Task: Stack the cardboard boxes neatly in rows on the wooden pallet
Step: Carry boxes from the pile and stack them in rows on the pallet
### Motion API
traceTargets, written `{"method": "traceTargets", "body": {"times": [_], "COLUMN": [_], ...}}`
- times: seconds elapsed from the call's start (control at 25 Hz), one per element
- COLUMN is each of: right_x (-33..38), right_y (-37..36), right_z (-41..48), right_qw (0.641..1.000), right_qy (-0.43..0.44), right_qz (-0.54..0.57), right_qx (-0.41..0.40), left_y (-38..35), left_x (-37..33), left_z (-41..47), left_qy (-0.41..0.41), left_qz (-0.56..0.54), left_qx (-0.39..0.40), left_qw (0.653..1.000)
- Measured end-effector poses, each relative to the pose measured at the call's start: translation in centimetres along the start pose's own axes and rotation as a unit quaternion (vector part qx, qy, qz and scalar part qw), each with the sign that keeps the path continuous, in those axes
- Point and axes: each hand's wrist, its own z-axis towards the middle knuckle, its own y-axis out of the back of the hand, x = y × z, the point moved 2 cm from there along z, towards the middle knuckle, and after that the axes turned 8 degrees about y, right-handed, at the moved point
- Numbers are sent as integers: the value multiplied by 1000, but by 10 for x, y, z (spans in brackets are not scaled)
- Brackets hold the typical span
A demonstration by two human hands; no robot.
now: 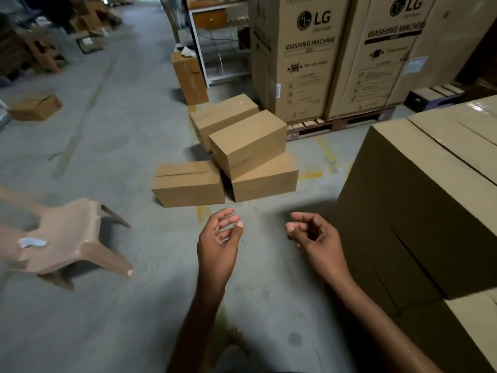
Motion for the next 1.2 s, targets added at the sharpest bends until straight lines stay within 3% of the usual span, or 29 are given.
{"method": "traceTargets", "body": {"times": [0.24, 0.56, 0.84, 1.08, 1.2], "right_x": [3, -53, -80, -181, -257], "right_y": [-96, -157, -220, -282, -313], "right_z": [117, 329, 530, 682, 746], "right_qw": [999, 995, 990, 968, 938], "right_qy": [-15, -45, -115, -179, -221], "right_qz": [-11, -43, -73, -164, -267], "right_qx": [-46, -84, -41, -59, -16], "left_y": [32, -4, -20, -41, -65], "left_x": [-37, -22, -27, 37, 96], "left_z": [178, 413, 607, 817, 925], "left_qy": [4, 52, 94, 163, 213], "left_qz": [15, 25, 54, 105, 163], "left_qx": [67, 98, 92, 137, 147], "left_qw": [998, 994, 990, 971, 952]}}
